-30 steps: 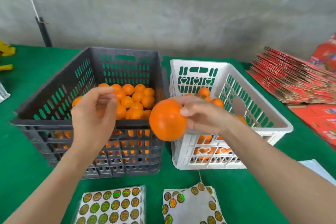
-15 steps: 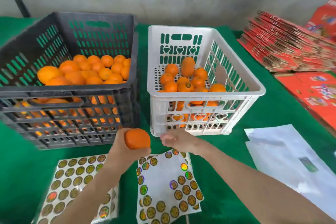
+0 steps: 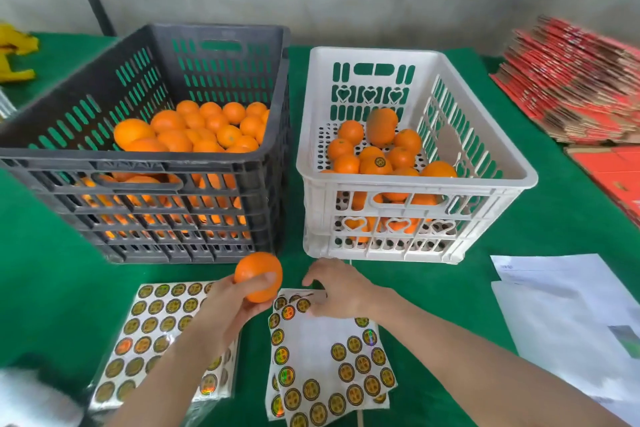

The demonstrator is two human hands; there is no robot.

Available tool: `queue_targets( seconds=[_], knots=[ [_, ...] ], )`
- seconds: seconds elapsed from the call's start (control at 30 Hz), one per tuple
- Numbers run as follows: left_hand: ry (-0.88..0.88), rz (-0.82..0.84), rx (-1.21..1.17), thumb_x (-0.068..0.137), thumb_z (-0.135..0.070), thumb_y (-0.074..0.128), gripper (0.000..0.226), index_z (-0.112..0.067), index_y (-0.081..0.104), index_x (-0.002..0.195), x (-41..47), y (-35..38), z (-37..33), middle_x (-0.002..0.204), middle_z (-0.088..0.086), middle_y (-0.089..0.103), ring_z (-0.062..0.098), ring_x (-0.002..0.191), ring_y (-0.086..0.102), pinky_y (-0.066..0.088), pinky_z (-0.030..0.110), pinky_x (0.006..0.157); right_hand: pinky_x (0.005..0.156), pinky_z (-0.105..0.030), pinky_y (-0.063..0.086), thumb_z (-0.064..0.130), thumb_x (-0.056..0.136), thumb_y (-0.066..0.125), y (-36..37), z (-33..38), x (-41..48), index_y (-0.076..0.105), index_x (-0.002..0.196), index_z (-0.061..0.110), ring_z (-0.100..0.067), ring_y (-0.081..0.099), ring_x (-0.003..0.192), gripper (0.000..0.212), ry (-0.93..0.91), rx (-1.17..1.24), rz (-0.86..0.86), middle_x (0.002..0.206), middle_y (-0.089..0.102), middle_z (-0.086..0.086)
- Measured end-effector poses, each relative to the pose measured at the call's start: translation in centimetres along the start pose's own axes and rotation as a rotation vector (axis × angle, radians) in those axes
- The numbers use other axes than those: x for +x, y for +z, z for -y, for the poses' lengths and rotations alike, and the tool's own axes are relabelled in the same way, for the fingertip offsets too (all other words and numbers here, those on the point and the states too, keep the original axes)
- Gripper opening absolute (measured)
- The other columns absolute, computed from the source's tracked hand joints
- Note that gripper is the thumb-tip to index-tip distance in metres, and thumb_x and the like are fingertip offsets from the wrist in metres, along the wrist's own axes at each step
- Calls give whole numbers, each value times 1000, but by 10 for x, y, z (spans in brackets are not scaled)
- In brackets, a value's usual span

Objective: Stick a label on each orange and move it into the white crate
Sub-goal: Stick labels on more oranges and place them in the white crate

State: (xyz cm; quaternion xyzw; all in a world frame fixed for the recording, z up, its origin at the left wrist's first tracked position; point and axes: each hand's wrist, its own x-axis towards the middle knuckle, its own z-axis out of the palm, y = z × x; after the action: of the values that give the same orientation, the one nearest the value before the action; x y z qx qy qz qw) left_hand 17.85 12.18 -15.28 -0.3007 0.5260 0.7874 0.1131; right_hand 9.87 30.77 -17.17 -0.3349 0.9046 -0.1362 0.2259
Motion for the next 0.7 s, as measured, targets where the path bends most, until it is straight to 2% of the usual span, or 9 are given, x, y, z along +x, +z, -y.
queue_targets(
  seconds=[0.03,0.1,0.23,0.3,0.4,0.53,0.6,0.7],
  knots=[
    [-5,3,-8,56,-15,76,64,-5,48,112,1,1,0,114,16,58,34,104,61,52,37,81,106,-40,31,40,79,67,2,0,-1,54,125,18,-24,37,125,53,20,-47,46,134,46,-5],
    [-2,6,-1,55,-17,77,72,-3,47,119,2,4,0,114,17,60,34,104,62,52,39,85,102,-41,33,41,76,68,7,1,-2,52,126,18,-26,38,122,57,33,-140,77,132,45,-7],
    [1,23,39,54,-24,79,82,-1,47,125,3,8,-2,115,17,62,31,100,65,54,35,79,91,-37,38,28,79,68,11,1,-3,56,112,13,-29,47,113,38,60,-73,-11,117,52,-8],
    [-5,33,39,52,-27,80,86,-2,46,127,3,9,-1,116,17,62,31,101,65,54,34,76,93,-36,37,26,78,69,12,-2,-3,49,122,13,-29,46,116,50,96,-37,-17,122,52,-8],
    [-6,55,64,53,-30,80,88,-3,46,129,4,10,-1,116,16,63,30,103,64,53,34,76,103,-37,31,26,76,72,11,-4,-2,37,138,16,-28,38,127,71,143,-8,-20,135,46,-8],
    [9,105,87,54,-31,78,87,-4,45,131,7,11,-2,119,14,62,29,107,61,51,35,83,105,-31,30,8,85,61,4,-2,-4,46,135,14,-25,41,126,52,125,15,-156,134,49,-8],
    [35,139,103,54,-34,80,87,-6,47,130,5,10,-2,120,11,61,26,112,58,46,34,91,97,-26,37,2,88,55,1,1,-9,52,130,12,-22,51,114,43,124,109,-199,122,57,-9],
    [101,260,233,36,-59,86,101,-14,57,122,0,7,-9,121,5,64,23,119,53,33,36,104,81,-21,44,-1,88,55,-12,7,-18,58,115,12,-18,57,90,30,80,289,-220,96,62,-6]
  ],
)
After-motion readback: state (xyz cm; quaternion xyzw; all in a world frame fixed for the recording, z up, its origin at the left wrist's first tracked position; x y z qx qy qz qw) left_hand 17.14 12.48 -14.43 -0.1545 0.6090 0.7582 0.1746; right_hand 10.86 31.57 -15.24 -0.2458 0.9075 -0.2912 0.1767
